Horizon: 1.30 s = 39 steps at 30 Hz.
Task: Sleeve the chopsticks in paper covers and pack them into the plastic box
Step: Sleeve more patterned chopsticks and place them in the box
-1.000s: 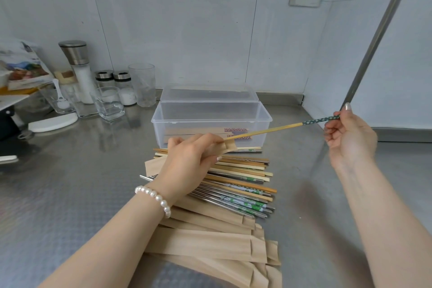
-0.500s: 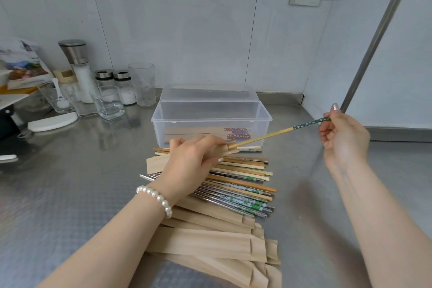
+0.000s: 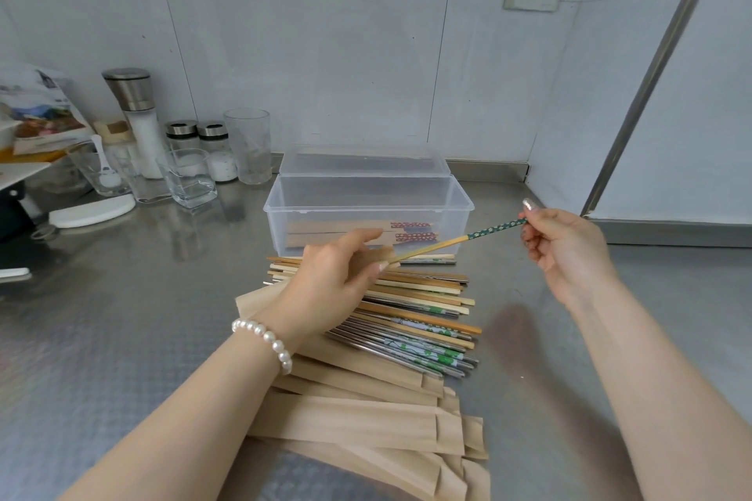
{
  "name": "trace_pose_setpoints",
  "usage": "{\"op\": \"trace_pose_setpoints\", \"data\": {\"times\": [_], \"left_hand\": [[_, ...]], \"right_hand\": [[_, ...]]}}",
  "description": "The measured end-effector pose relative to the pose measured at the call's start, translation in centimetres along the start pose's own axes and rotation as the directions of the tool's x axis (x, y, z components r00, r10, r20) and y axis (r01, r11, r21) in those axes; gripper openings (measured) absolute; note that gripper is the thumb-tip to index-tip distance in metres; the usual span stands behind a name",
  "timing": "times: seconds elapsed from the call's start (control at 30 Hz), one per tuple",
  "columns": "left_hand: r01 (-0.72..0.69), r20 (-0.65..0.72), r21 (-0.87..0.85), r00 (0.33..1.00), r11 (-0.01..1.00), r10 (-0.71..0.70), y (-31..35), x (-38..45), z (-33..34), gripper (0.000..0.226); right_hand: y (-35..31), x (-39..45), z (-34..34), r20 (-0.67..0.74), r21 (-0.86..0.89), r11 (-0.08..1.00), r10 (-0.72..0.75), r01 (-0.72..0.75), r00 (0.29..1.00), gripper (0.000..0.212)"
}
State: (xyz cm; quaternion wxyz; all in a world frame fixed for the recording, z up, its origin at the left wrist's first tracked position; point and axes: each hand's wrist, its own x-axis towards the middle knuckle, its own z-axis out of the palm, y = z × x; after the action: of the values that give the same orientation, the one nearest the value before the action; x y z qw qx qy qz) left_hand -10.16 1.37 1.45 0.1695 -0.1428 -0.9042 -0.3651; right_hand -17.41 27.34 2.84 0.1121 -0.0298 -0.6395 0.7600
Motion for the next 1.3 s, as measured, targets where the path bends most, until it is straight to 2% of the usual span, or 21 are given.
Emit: {"op": "trace_pose_setpoints", "data": {"times": [0.1, 0.23, 0.3, 0.37, 0.43, 0.5, 0.6, 0.67, 0.73, 0.97, 1.13, 1.23, 1.3], "left_hand": [[0.044, -0.020, -0.057, 0.999, 0.997, -0.045, 0.2, 0.2, -0.4, 0.036], [0.087, -0.040, -0.095, 0.995, 0.992, -0.091, 0.2, 0.3, -0.8, 0.034], [0.081, -0.048, -0.130, 0.995, 0.988, -0.088, 0.2, 0.3, -0.9, 0.032], [0.073, -0.056, -0.145, 0.995, 0.987, -0.081, 0.3, 0.3, -0.9, 0.030], [0.066, -0.055, -0.144, 0.996, 0.987, -0.074, 0.5, 0.3, -0.9, 0.028], [0.060, -0.049, -0.139, 0.997, 0.988, -0.067, 0.6, 0.2, -0.8, 0.028], [0.055, -0.044, -0.145, 0.997, 0.988, -0.062, 0.7, 0.1, -0.7, 0.027], [0.053, -0.035, -0.149, 0.998, 0.987, -0.059, 0.7, 0.1, -0.7, 0.027], [0.045, -0.021, -0.158, 0.999, 0.986, -0.049, 0.7, 0.1, -0.6, 0.027], [0.048, -0.002, -0.167, 0.999, 0.985, -0.049, 0.4, 0.0, -0.5, 0.026], [0.074, -0.042, -0.112, 0.996, 0.991, -0.079, 0.2, 0.3, -0.6, 0.024], [0.129, -0.090, -0.073, 0.987, 0.989, -0.135, -0.4, 0.5, -0.8, 0.023], [0.156, -0.103, -0.056, 0.982, 0.986, -0.161, -0.6, 0.6, -0.9, 0.022]], "right_hand": [[-0.2, 0.1, -0.1, -0.003, -0.004, 1.000, -0.025, 0.025, 1.000, 0.020], [-0.6, -0.3, 0.0, 0.071, 0.055, 0.997, -0.065, 0.061, 0.995, 0.025], [-0.7, -0.7, 0.5, 0.133, 0.069, 0.996, -0.070, 0.061, 0.989, 0.031], [-0.9, -1.4, 1.1, 0.218, 0.042, 0.997, -0.070, 0.062, 0.973, 0.016], [-0.7, -1.8, 1.6, 0.298, 0.014, 0.998, -0.064, 0.062, 0.953, 0.029], [-0.5, -2.2, 2.0, 0.372, -0.024, 0.998, -0.048, 0.061, 0.927, 0.032], [-0.1, -2.7, 2.5, 0.487, -0.074, 0.995, -0.028, 0.073, 0.873, 0.046], [0.2, -3.0, 2.9, 0.516, -0.116, 0.990, -0.004, 0.075, 0.857, 0.034], [0.2, -3.3, 3.3, 0.537, -0.158, 0.985, 0.023, 0.074, 0.843, 0.025], [0.3, -3.6, 3.5, 0.542, -0.255, 0.964, 0.075, 0.078, 0.837, 0.014], [-0.2, -3.6, 3.2, 0.518, -0.250, 0.967, 0.089, 0.051, 0.851, 0.027], [-0.7, -3.4, 2.5, 0.481, -0.430, 0.890, 0.085, 0.150, 0.873, 0.012], [-0.8, -3.5, 2.6, 0.534, -0.579, 0.780, 0.143, 0.238, 0.833, 0.016]]}}
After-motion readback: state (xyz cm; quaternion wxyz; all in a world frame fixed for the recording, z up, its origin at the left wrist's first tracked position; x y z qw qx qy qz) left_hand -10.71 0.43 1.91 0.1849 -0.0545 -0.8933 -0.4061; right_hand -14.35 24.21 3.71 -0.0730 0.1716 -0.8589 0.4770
